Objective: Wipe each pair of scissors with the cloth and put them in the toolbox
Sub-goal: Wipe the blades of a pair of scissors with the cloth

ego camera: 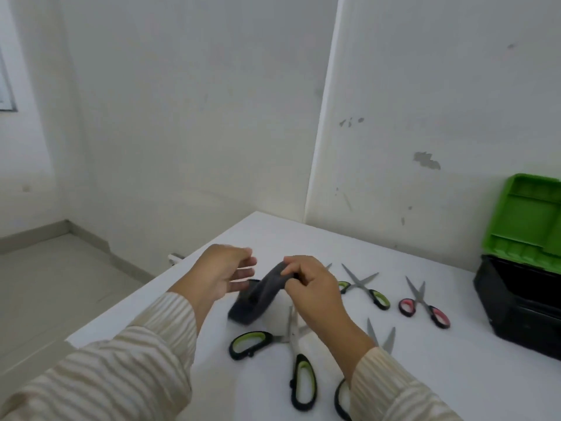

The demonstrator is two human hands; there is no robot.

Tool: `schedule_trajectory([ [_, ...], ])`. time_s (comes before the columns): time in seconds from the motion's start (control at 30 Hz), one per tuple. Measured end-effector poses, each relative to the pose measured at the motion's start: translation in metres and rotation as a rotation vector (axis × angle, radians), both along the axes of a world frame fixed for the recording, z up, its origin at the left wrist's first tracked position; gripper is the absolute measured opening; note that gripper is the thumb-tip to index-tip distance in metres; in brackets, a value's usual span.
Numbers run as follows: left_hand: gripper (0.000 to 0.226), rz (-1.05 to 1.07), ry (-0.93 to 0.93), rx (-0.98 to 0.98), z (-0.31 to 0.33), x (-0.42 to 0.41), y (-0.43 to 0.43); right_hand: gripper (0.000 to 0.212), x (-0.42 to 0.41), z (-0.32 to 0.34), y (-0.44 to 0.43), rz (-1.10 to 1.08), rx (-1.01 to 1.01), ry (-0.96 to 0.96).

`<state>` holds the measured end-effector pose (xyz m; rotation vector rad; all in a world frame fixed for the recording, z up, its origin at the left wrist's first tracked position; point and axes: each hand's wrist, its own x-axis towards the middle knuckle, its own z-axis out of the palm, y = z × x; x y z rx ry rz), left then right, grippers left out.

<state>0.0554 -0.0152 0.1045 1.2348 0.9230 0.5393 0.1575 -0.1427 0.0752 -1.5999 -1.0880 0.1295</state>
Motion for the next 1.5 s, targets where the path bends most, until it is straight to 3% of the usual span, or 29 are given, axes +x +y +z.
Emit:
schedule_trajectory([
  [0.07,0.005,-0.092,-0.032,0.127,0.015,0.014,-0.025,0.032,0.011,0.009,-0.029,-0.019,0.138,0.104],
  [0.17,0.029,-0.298,0.022,0.408,0.027,0.040,-0.071,0.028,0.032,0.028,-0.082,0.018,0.315,0.339],
  [0.23,0.045,-0.448,0.046,0.482,0.024,0.061,-0.104,0.026,0.045,0.043,-0.121,0.065,0.393,0.464],
  [0.33,0.049,-0.593,0.018,0.347,0.015,0.089,-0.150,0.027,0.060,0.054,-0.174,0.052,0.431,0.529],
  [0.47,0.017,-0.776,-0.082,0.156,-0.001,0.117,-0.205,0.026,0.077,0.045,-0.233,-0.050,0.400,0.533],
  [0.53,0.019,-0.802,-0.062,0.169,-0.011,0.127,-0.231,0.020,0.084,0.035,-0.258,-0.098,0.371,0.568],
  [0.63,0.040,-0.888,-0.071,0.113,-0.028,0.138,-0.261,0.023,0.089,0.016,-0.289,-0.123,0.332,0.655],
  [0.77,0.025,-0.913,-0.048,0.108,-0.043,0.143,-0.279,0.027,0.103,0.000,-0.309,-0.203,0.317,0.736],
  [0.97,0.017,-0.630,-0.007,0.432,-0.038,0.147,-0.272,0.024,0.116,-0.001,-0.314,-0.402,0.096,0.590],
  [1.07,0.022,-0.654,-0.015,0.613,-0.032,0.148,-0.271,0.010,0.118,-0.001,-0.303,-0.413,-0.206,0.198],
  [1.13,0.023,-0.688,-0.018,0.692,-0.026,0.147,-0.273,0.027,0.118,-0.003,-0.294,-0.334,-0.391,-0.074],
  [1.27,0.008,-0.661,-0.058,0.721,-0.020,0.141,-0.261,0.012,0.118,-0.004,-0.281,-0.490,-0.399,-0.294],
  [1.33,0.012,-0.609,0.098,0.799,-0.023,0.134,-0.238,0.015,0.119,-0.003,-0.281,-0.606,-0.357,-0.399],
  [1.43,0.026,-0.609,0.699,1.134,-0.036,0.111,-0.203,0.022,0.113,-0.002,-0.283,-0.646,-0.319,-0.451],
  [1.5,0.030,-0.688,0.932,1.211,-0.045,0.096,-0.193,0.025,0.107,-0.002,-0.281,-0.664,-0.269,-0.447],
])
